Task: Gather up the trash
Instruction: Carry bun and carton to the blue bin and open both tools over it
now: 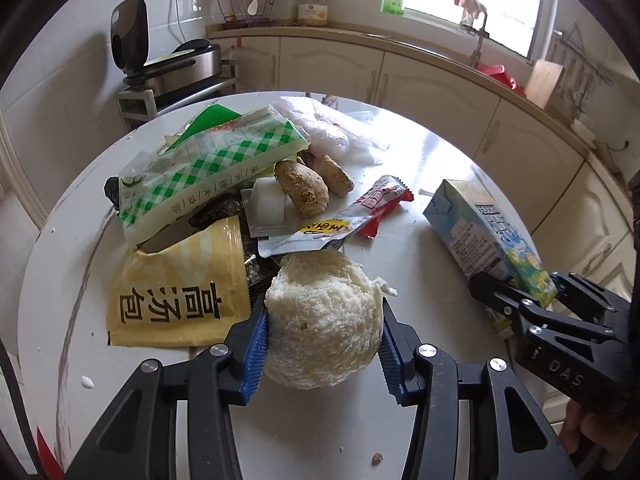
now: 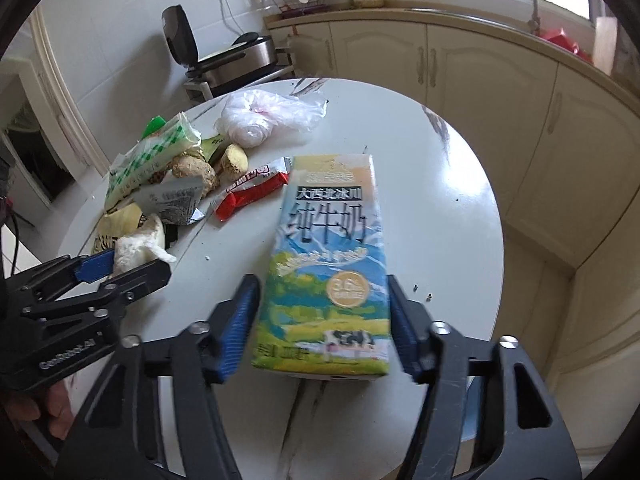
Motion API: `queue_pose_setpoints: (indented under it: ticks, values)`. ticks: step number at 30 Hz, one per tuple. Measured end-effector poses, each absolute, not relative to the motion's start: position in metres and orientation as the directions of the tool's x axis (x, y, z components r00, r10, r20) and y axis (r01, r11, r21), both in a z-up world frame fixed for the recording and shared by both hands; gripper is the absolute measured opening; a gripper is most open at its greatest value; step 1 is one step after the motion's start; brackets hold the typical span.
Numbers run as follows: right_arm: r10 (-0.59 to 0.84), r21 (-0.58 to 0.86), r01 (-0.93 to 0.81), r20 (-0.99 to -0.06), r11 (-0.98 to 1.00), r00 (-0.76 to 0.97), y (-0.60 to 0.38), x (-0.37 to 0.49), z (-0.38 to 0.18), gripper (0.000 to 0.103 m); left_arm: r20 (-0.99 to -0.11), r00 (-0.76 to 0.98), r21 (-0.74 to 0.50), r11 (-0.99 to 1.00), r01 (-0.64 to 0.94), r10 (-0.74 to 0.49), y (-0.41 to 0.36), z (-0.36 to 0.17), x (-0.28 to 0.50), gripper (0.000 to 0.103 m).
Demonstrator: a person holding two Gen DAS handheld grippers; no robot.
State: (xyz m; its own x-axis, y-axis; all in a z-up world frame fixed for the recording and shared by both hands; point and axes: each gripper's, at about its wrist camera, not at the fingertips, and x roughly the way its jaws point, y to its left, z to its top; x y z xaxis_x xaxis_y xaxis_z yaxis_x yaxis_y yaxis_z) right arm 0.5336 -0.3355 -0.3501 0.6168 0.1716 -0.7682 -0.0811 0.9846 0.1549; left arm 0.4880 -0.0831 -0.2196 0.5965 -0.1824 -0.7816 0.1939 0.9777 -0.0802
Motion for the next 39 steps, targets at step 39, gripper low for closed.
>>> queue_pose_setpoints:
  ticks: [39]
  values:
    - [0.057, 0.370, 0.526, -0.854, 0.766, 0.518, -0.625, 0.400, -0.549, 0.068, -0.911, 0.252, -0.086, 0.748, 0.658, -0.327, -0.454, -0.352, 0.573, 0.045]
